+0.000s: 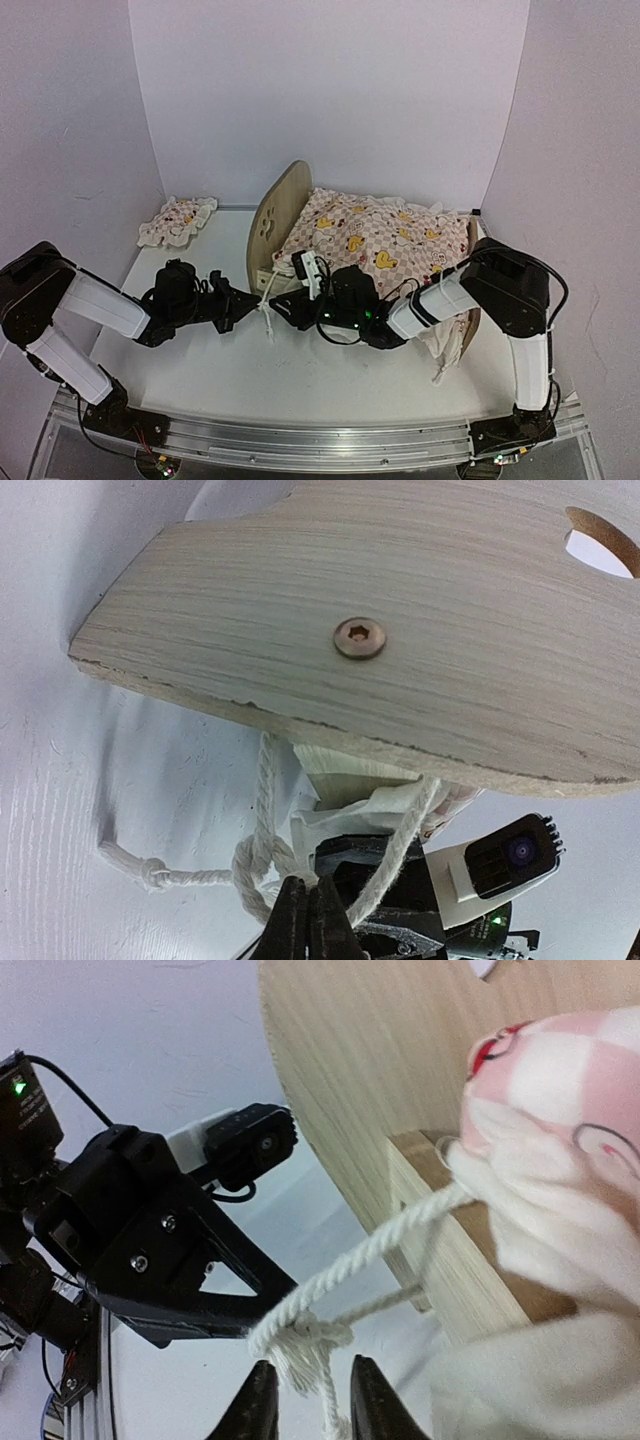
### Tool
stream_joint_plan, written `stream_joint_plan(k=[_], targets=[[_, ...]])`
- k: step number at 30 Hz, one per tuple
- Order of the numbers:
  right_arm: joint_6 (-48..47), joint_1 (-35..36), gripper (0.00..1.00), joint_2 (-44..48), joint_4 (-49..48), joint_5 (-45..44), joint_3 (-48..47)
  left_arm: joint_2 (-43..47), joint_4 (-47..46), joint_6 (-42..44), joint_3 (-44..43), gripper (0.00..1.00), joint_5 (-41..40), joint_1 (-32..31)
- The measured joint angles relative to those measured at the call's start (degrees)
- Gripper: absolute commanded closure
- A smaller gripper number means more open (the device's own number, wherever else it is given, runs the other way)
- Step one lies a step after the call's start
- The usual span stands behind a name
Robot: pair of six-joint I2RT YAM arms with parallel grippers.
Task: Set up the pet bed
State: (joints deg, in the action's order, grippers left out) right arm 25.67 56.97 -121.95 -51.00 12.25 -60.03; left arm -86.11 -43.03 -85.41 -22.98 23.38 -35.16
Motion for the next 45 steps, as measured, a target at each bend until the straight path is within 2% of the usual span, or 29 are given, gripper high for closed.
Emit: stream_joint_plan(k=[2,7,12,14,19,22,25,28,32,38,45], targets=[[2.1,0.7,0.59,3.4,4.6,-2.3,1.7,0.0,-0.1,0.1,0.0,1.00,0.0,0.0],[5.0,3.5,0.49,5.3,8.9,-4.6,2.1,0.0,-0.1,0.5,0.0,1.00,0.4,0.0],[5.0,5.4,0.47,1.0,11.4,-6.7,-1.1,0.0,-0.1,0.9,0.3,1.00,0.5,0.0],[4.2,5.4,0.53,-1.6,12.5,-8.1,-3.3,0.1,-0.1,1.0,0.3,1.00,0.5,0.0],[2.2,5.1,1.00,-6.5,14.4,-10.4,-8.6,0.9,0.0,1.6,0.4,1.00,0.4,0.1],[2.4,5.0,1.00,-6.9,14.3,-11.2,-8.8,4.2,0.6,4.3,0.6,1.00,-0.4,0.2],[2.4,5.0,1.00,-7.0,13.3,-12.7,-8.6,10.0,3.1,10.6,-0.8,1.00,-3.0,0.2],[2.4,5.0,1.00,-7.0,12.4,-15.1,-8.6,12.2,6.5,19.7,-6.5,1.00,-5.7,0.2],[2.5,5.1,1.00,-7.0,10.6,-19.8,-8.6,11.0,12.3,33.6,-15.0,1.00,-11.2,-1.1],[1.9,6.1,1.00,-8.2,10.4,-25.5,-11.0,7.0,18.1,52.6,-23.2,1.00,-21.9,-3.1],[1.3,8.6,1.00,-9.3,12.3,-35.1,-12.5,3.6,22.6,65.3,-29.9,1.00,-29.1,-4.2]])
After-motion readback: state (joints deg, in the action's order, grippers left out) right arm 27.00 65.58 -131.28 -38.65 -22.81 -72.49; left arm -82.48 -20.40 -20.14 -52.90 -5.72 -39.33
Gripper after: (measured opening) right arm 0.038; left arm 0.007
